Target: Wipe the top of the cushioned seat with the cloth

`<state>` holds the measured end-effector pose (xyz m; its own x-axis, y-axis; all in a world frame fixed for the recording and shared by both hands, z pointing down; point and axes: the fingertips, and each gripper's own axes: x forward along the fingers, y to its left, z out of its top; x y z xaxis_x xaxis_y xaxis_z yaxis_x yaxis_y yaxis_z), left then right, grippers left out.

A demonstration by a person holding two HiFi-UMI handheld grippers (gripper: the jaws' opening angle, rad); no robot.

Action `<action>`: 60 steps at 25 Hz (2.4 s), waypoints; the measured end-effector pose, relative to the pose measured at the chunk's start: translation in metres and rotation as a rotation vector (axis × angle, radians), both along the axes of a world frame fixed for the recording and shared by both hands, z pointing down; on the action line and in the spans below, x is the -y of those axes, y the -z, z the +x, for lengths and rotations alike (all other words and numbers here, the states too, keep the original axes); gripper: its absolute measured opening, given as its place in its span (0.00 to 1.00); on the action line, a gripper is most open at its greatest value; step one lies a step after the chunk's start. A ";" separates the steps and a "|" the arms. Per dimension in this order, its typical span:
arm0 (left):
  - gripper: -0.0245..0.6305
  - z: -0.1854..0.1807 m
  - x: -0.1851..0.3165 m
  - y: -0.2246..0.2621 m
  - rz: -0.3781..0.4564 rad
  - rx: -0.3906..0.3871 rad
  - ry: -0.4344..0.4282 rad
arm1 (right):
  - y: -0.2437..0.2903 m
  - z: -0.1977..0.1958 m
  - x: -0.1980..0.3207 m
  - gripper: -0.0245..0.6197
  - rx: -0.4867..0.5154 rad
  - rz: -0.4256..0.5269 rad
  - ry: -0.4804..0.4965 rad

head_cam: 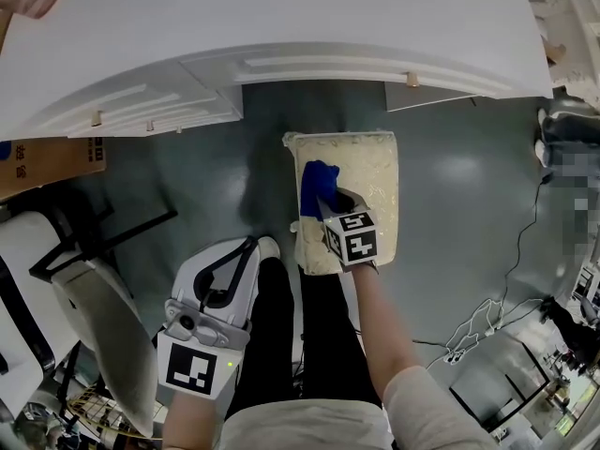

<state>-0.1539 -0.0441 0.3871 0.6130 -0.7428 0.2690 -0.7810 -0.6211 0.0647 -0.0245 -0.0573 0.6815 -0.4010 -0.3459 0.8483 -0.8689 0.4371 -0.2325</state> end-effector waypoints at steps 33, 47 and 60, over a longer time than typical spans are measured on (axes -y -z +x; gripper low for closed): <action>0.04 0.101 -0.039 -0.011 -0.029 0.010 -0.071 | -0.003 0.080 -0.046 0.13 -0.009 0.010 0.062; 0.04 0.163 -0.044 -0.007 -0.015 0.021 -0.053 | -0.005 0.178 -0.043 0.13 -0.030 0.000 -0.006; 0.04 0.166 -0.058 -0.003 -0.016 0.029 0.010 | -0.006 0.201 -0.055 0.13 -0.038 -0.019 -0.026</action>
